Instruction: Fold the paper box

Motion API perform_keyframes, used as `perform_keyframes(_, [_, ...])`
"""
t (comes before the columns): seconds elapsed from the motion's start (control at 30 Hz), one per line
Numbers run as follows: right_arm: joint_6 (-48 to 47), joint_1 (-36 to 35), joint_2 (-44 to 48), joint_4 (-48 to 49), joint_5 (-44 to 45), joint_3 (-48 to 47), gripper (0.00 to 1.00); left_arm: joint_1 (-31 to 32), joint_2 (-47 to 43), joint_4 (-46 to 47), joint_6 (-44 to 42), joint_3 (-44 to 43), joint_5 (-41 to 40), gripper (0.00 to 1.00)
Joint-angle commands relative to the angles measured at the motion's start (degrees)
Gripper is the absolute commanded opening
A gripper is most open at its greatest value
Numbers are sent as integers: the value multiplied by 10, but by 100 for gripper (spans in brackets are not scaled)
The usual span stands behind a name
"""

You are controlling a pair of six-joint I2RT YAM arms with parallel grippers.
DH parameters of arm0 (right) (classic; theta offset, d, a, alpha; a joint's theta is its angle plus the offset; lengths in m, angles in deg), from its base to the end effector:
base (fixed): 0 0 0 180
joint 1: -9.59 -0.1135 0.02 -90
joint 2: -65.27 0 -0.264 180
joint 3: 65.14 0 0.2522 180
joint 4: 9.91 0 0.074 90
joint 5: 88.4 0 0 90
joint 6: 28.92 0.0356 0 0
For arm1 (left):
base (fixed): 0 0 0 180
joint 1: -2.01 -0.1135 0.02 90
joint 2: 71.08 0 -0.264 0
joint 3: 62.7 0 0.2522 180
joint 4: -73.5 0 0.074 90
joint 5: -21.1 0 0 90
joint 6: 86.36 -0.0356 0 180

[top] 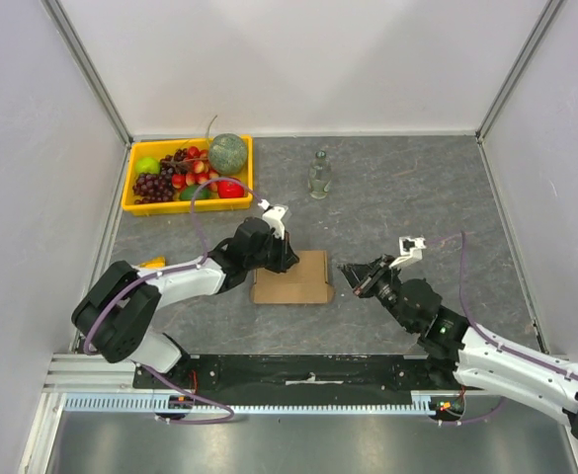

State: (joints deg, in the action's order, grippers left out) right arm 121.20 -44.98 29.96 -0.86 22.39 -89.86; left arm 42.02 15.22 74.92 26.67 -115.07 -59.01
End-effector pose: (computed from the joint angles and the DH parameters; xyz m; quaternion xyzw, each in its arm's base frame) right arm 0.1029 0.1228 0.2169 0.1598 0.6979 0.5079 0.4791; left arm 0.2291 -0.2003 0.1776 0.1700 0.8578 -0.3149 0.3689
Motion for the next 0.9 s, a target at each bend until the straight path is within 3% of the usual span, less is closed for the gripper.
perform_keyframes(0.0, [-93, 2, -78, -200, 39, -76, 15, 3, -68, -58, -17, -10, -35, 2])
perform_keyframes(0.2, [-170, 2, -160, -226, 39, -148, 44, 3, -176, -125, -21, -39, -97, 15])
perform_keyframes(0.3, [-192, 2, -166, -248, 47, -158, 59, 2, -228, -172, -11, -31, -150, 34])
perform_keyframes(0.43, [-211, 2, -196, -254, 17, -173, 71, 2, -285, -219, 26, 12, -167, 50])
perform_keyframes(0.67, [-206, 3, -256, -196, -44, -167, 76, 2, -359, -200, 70, 122, -106, 77])
perform_keyframes(0.87, [-193, 8, -288, -161, -71, -158, 76, 3, -382, -198, 80, 157, -102, 81])
